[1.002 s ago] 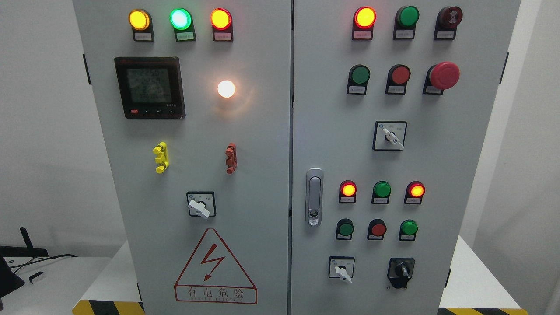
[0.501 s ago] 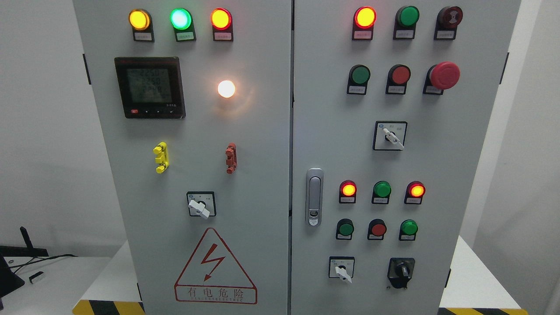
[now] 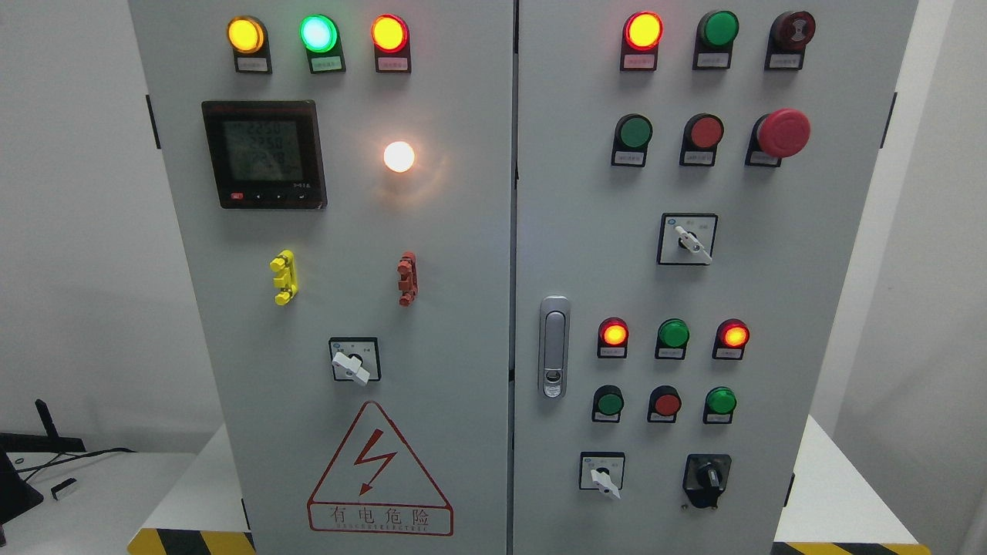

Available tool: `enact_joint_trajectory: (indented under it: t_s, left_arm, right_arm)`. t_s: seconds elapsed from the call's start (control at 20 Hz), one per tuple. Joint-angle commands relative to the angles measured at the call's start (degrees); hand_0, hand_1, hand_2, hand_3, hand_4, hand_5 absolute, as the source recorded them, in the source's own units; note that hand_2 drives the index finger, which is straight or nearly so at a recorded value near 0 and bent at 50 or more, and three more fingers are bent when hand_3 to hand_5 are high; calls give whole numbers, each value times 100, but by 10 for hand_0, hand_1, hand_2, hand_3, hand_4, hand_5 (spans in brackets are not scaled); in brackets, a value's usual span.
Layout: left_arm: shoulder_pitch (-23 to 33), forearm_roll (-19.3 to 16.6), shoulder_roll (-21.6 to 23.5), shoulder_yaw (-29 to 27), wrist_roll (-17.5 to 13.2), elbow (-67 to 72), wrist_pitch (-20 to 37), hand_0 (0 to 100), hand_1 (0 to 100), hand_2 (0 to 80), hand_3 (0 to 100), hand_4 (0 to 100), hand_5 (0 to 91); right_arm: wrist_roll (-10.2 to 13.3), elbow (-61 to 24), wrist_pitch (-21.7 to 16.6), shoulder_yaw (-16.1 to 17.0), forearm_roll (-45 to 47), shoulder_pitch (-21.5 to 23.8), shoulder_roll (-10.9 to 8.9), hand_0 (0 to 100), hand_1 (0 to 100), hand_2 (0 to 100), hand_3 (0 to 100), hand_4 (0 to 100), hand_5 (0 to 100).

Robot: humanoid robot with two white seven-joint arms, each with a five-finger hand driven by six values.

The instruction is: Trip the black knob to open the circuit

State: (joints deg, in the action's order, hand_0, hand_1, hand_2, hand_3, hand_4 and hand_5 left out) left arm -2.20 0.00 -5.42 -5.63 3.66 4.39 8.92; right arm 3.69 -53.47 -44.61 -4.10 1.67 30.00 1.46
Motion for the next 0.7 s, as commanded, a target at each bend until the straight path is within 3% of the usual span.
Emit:
enact_joint_trajectory:
  t_s: [0.0,0.45,0.65]
  left_arm:
    - [0,26,-3,0,3,0,4,120,389,0,0,0,0]
    - [0,26,-3,0,3,0,4,120,389,0,0,0,0]
    - [0,26,-3,0,3,0,4,120,389,0,0,0,0]
  right_arm:
    - [35,-1542,-970,541,-228,234,83,342,662,367,754,823,959]
    - [211,-3695,-857,1148,-228,436,118,326,649,366,768,843,969]
    - [430,-4381,-664,1333,-228,436,127,315,647,365,770,847,973]
